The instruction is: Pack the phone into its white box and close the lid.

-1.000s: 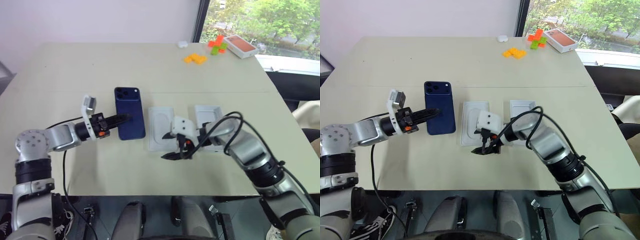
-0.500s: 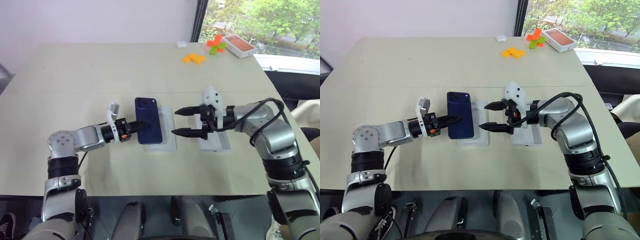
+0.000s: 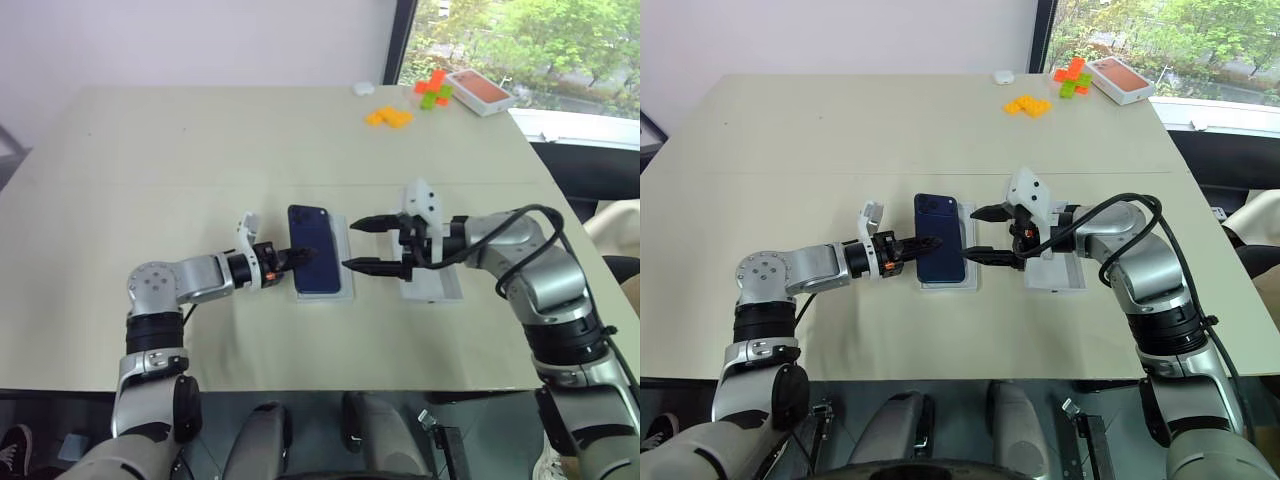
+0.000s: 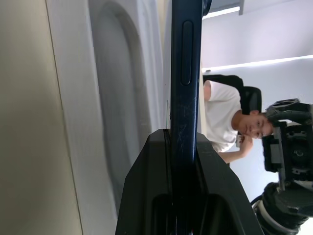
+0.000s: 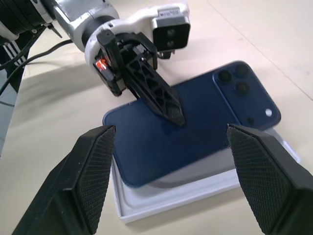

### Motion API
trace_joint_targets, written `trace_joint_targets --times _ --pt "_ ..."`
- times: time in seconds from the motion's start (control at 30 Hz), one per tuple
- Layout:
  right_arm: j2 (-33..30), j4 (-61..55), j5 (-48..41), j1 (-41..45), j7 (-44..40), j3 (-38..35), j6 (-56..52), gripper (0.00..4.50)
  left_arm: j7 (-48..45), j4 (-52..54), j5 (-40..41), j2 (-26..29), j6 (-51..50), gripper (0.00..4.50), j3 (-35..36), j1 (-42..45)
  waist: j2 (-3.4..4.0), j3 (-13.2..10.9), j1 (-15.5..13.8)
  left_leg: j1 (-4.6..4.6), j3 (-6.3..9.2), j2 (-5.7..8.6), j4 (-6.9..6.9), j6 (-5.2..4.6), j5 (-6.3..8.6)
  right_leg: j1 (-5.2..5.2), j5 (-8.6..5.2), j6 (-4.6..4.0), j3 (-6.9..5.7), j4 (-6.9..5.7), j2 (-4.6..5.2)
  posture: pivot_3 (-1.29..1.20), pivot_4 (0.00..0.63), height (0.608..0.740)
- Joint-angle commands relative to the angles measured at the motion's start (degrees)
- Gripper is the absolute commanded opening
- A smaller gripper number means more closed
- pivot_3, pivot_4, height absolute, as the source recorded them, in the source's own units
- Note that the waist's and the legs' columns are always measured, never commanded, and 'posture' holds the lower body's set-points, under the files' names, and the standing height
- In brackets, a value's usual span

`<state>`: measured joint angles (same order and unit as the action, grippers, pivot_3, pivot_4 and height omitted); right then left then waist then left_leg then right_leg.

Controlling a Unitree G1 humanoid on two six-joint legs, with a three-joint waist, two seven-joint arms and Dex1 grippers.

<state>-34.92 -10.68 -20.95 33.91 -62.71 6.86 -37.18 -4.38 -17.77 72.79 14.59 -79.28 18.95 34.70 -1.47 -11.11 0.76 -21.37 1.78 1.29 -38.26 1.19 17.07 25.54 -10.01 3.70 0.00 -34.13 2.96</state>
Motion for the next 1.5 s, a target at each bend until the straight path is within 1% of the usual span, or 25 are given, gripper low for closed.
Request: trace_joint_targets --times 0.03,0.07,0.1,0.17,0.2,0.3,0.33,0.47,0.57,0.83,0.9,1.0,1.07,1.23,1.37,1.43,1.5 --pt "-0.51 -0.57 -0.19 1.0 0.39 -0.01 1.11 3.81 -0.6 0.55 -0.77 -0.45 0.35 0.48 0.63 2.29 0.0 0.0 -0.06 0.0 0.01 0.0 0.0 0.0 0.0 0.0 0.0 0.0 0.0 0.0 -0.01 0.0 0.15 0.74" --pt "-0.53 -0.52 -0.11 1.03 0.54 0.02 1.2 3.82 -0.73 0.33 -1.46 -0.52 0.56 0.98 0.54 2.47 0.0 0.0 -0.11 0.0 0.02 -0.01 0.0 0.0 0.0 0.0 0.0 0.0 0.0 -0.01 -0.01 0.0 0.15 0.74" --pt "-0.56 -0.51 -0.01 1.07 0.67 0.08 1.3 3.82 -0.92 -0.12 -1.51 -0.82 0.56 1.25 0.88 2.74 0.0 0.0 -0.13 0.0 0.02 -0.01 0.0 0.01 -0.01 0.0 0.0 0.0 -0.01 -0.01 -0.02 0.0 0.15 0.74" --pt "-0.59 -0.61 -0.01 1.07 0.84 0.14 1.37 3.82 -1.61 -0.11 -2.22 -1.02 0.53 2.07 0.98 3.07 0.0 0.0 -0.19 0.0 0.02 0.0 -0.01 0.04 -0.02 -0.01 0.0 0.0 0.0 -0.01 -0.02 0.0 0.15 0.74" --pt "-0.57 -0.68 -0.04 1.08 0.92 0.2 1.34 3.82 -1.7 -0.23 -2.32 -1.23 0.39 2.63 1.18 3.3 0.0 0.0 -0.17 0.02 0.03 0.0 -0.02 0.04 -0.02 -0.04 0.0 0.0 0.0 -0.01 -0.01 0.0 0.15 0.74" --pt "-0.51 -0.7 -0.08 1.14 1.18 0.44 1.26 3.82 -2.01 -0.09 -2.58 -1.42 -0.37 3.95 1.33 3.82 -0.01 0.01 -0.16 0.08 0.02 0.0 -0.03 0.05 -0.03 -0.1 0.0 0.0 0.0 -0.01 -0.01 0.0 0.15 0.74" --pt "-0.47 -0.66 -0.07 1.17 1.3 0.56 1.24 3.82 -2.41 0.67 -2.72 -1.14 -1.02 4.46 0.84 3.91 -0.01 0.01 -0.14 0.09 0.03 0.0 -0.04 0.06 -0.04 -0.12 0.01 0.0 0.0 -0.02 -0.01 0.0 0.15 0.74" --pt "-0.46 -0.52 -0.09 1.37 1.61 0.88 1.26 3.82 -2.57 1.78 -2.84 -0.31 -3.69 4.46 0.52 4.54 0.0 0.01 -0.06 0.11 0.03 0.0 -0.04 0.09 -0.06 -0.12 0.01 -0.01 0.0 -0.05 -0.05 0.0 0.15 0.74" --pt "-0.44 0.0 -0.07 1.76 1.62 1.06 1.38 3.82 -3.79 4.64 -2.19 0.86 -6.3 4.46 -0.12 4.95 -0.01 0.01 0.02 0.1 0.03 -0.01 -0.03 0.09 -0.06 -0.11 0.01 -0.01 -0.01 -0.05 -0.08 0.0 0.15 0.74" --pt "-0.34 1.66 0.35 2.79 1.37 1.51 2.19 3.82 -4.04 8.47 -1.32 2.38 -10.22 4.46 1.74 4.6 -0.01 0.01 -0.06 0.07 0.04 -0.02 -0.03 0.09 -0.06 -0.09 0.01 -0.01 0.0 -0.04 -0.05 0.0 0.15 0.74" --pt "-0.3 1.89 0.38 2.89 1.34 1.58 2.36 3.82 -3.95 8.76 -1.52 2.41 -10.49 4.46 2.14 4.36 0.0 0.01 -0.06 0.07 0.05 -0.02 -0.03 0.09 -0.06 -0.09 0.01 -0.01 0.0 -0.04 -0.05 0.0 0.15 0.74" --pt "0.09 2.36 0.49 3.16 1.47 1.86 2.69 3.82 -3.11 9.03 -4.26 2.22 -8.52 4.46 1.78 3.85 -0.01 0.01 -0.05 0.07 0.05 -0.02 -0.03 0.09 -0.06 -0.09 0.01 -0.01 0.0 -0.04 -0.05 0.0 0.15 0.74" --pt "0.37 2.61 0.6 3.39 1.58 2.14 2.9 3.82 -4.4 10.57 -5.02 2.51 -8.4 4.46 0.45 3.39 0.0 0.01 -0.04 0.07 0.05 -0.02 -0.03 0.09 -0.06 -0.09 0.01 -0.01 0.0 -0.04 -0.05 0.0 0.15 0.74" --pt "0.58 2.76 0.5 3.68 1.77 2.41 2.97 3.82 -3.89 9.94 -4.98 2.9 -9.11 4.46 2.49 3.81 -0.01 0.01 -0.07 0.06 0.05 -0.02 -0.03 0.09 -0.06 -0.09 0.01 -0.02 0.0 -0.03 -0.05 0.0 0.15 0.74" --pt "0.64 2.71 0.47 3.61 1.96 2.55 3.05 3.82 -5.12 11.41 -4.5 4.51 -10.37 4.46 2.61 3.9 0.0 0.01 -0.02 0.07 0.05 -0.02 -0.03 0.09 -0.06 -0.08 0.01 -0.02 0.0 -0.04 -0.06 0.0 0.15 0.74" --pt "0.75 2.75 0.43 3.62 2.03 2.58 3.03 3.82 -5.43 11.57 -4.38 4.51 -10.47 4.46 2.66 3.89 -0.01 0.01 -0.04 0.07 0.05 -0.02 -0.03 0.09 -0.06 -0.08 0.01 -0.02 0.0 -0.05 -0.06 0.0 0.15 0.74" --pt "1.37 3.2 0.14 4.01 2.34 2.46 2.85 3.82 -5.55 10.15 -6.79 3.27 -8.34 4.46 1.49 4.23 -0.01 0.01 -0.06 0.07 0.04 -0.02 -0.03 0.09 -0.06 -0.08 0.01 -0.02 0.0 -0.04 -0.05 0.0 0.15 0.74"
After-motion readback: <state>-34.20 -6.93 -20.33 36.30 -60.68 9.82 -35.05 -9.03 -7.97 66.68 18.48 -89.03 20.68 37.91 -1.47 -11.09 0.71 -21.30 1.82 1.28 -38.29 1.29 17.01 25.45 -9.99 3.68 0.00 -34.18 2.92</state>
